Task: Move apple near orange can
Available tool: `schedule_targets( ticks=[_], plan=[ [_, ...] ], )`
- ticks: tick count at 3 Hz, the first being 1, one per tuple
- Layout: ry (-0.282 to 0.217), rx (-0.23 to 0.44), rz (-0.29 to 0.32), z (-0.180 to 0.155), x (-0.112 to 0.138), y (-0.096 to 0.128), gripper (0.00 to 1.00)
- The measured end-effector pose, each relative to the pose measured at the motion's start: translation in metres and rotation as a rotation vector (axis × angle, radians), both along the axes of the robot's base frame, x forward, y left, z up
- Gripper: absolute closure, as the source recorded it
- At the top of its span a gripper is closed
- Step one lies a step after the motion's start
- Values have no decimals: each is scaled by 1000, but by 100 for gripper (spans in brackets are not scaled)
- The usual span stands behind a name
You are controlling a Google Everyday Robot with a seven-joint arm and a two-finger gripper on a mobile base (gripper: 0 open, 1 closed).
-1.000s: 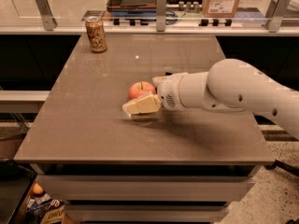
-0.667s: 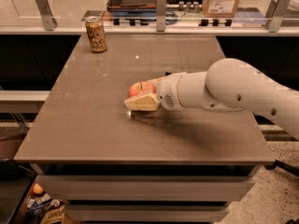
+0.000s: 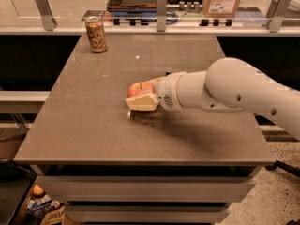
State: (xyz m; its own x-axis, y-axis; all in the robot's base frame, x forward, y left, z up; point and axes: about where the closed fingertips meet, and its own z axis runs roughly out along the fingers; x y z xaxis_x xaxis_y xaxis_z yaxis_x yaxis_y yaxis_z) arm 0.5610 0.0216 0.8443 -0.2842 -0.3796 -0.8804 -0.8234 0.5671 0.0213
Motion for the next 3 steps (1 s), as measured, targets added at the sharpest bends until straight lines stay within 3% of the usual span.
schedule_targets(
  ticks=[1,2,3],
  plan=[
    [-2,-1,3,1,-1,2,100],
    [-5,-2,2,3,0,1,100],
    [1,9,-44,20,19,-14,100]
  ],
)
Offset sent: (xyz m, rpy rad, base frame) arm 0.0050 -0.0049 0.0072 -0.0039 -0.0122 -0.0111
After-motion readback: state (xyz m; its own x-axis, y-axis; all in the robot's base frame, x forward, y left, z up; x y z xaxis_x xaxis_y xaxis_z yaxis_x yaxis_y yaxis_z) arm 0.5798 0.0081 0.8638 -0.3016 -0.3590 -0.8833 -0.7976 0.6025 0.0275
